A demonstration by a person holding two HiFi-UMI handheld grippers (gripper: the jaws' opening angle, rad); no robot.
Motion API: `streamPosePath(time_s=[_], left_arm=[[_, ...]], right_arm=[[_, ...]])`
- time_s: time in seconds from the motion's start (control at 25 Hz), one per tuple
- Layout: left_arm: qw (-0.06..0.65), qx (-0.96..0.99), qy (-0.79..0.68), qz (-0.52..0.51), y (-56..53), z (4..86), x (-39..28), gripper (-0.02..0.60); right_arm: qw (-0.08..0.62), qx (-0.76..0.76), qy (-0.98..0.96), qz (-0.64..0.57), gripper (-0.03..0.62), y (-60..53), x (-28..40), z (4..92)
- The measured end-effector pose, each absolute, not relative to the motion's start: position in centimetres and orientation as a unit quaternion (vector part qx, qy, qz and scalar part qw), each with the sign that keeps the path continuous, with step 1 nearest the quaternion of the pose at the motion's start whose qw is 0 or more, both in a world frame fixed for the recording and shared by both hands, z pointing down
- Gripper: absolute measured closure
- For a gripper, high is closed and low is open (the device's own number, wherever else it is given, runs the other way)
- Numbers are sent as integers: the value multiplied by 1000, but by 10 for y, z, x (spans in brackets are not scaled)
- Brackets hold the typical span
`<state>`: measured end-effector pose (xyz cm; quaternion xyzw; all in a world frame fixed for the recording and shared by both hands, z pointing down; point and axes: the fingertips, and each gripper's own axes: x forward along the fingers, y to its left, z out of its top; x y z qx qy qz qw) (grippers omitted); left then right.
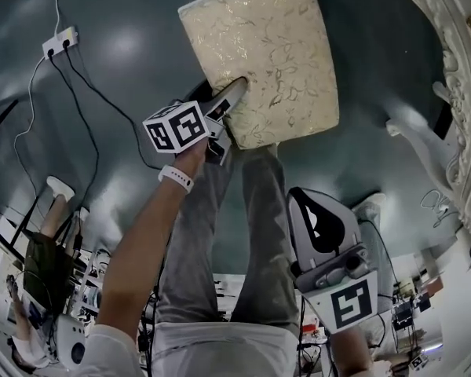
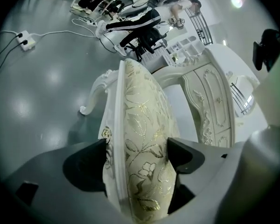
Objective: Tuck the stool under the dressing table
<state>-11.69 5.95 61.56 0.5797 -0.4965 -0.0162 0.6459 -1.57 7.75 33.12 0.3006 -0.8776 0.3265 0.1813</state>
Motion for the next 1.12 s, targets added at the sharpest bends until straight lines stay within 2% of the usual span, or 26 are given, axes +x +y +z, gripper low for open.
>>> streamPosePath(time_s=[0.24, 0.48, 0.76, 0.96, 1.12], left_arm=[[628, 597, -499, -26, 54, 608, -119, 160], [615, 622, -484, -13, -30, 612, -27, 160], [620, 618, -482, -21, -33, 610, -20, 162], [627, 597, -499, -40, -67, 609, 44, 162], [632, 581, -510, -62, -67, 610, 54, 163]], right_arm=[[181, 314, -876, 319, 583, 115, -26, 322], [171, 340, -866, 325, 583, 76, 52, 326], [163, 360, -859, 325, 583, 98, 43, 326], [153, 383, -850, 328, 583, 69, 109, 324], [145, 400, -842, 331, 583, 80, 115, 328]])
